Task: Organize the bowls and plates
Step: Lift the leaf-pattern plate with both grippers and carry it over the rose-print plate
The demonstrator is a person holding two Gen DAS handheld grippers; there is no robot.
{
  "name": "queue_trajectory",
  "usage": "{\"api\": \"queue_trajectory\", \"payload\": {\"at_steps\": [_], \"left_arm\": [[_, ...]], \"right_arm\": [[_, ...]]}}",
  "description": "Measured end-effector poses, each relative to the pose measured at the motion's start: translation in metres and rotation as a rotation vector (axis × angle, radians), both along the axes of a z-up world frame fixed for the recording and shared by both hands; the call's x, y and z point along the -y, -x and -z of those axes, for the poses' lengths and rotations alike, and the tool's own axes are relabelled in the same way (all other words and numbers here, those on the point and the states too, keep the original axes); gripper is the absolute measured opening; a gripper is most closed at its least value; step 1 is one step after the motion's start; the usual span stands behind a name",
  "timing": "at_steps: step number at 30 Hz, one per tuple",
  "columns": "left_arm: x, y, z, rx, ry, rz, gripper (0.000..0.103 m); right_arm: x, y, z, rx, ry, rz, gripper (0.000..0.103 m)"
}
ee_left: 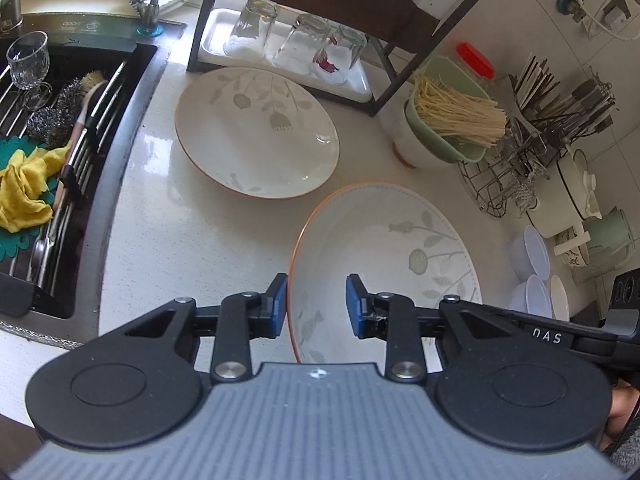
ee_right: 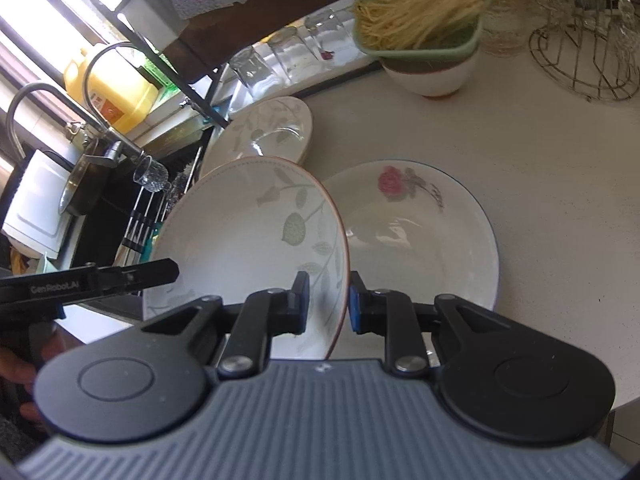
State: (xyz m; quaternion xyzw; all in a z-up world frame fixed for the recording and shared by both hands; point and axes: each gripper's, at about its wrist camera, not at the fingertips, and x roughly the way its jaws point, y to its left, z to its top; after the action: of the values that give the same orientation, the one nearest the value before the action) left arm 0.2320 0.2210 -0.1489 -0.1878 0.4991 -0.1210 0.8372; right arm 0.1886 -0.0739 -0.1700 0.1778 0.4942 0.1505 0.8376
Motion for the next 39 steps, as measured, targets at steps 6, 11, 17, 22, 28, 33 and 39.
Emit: {"api": "queue_trajectory", "payload": {"at_steps": [6, 11, 17, 22, 28, 33, 39], "left_arm": [[0.013, -0.007, 0.009, -0.016, -0.028, -0.006, 0.034], [0.019, -0.012, 0.016, -0.029, -0.042, -0.001, 0.034], [0.025, -0.016, 0.024, -0.043, -0.051, 0.010, 0.034], [0.030, -0.019, 0.029, -0.047, -0.063, 0.023, 0.034], [0.039, -0.024, 0.032, -0.040, -0.094, 0.039, 0.034], [0.047, -0.030, 0.034, -0.041, -0.129, 0.050, 0.034], [0.058, -0.037, 0.039, -0.087, -0.160, 0.043, 0.034]], "right_arm": [[0.010, 0.001, 0.016, -0.020, 0.002, -0.003, 0.023], [0.016, -0.001, 0.024, -0.020, 0.002, 0.010, 0.023], [0.021, -0.007, 0.030, -0.021, 0.002, 0.021, 0.023], [0.022, -0.010, 0.034, -0.020, 0.024, 0.024, 0.023], [0.022, -0.012, 0.041, -0.023, 0.061, 0.009, 0.023], [0.023, -0.015, 0.046, -0.027, 0.077, 0.011, 0.023], [0.025, -0.019, 0.050, -0.024, 0.095, 0.019, 0.023]]}}
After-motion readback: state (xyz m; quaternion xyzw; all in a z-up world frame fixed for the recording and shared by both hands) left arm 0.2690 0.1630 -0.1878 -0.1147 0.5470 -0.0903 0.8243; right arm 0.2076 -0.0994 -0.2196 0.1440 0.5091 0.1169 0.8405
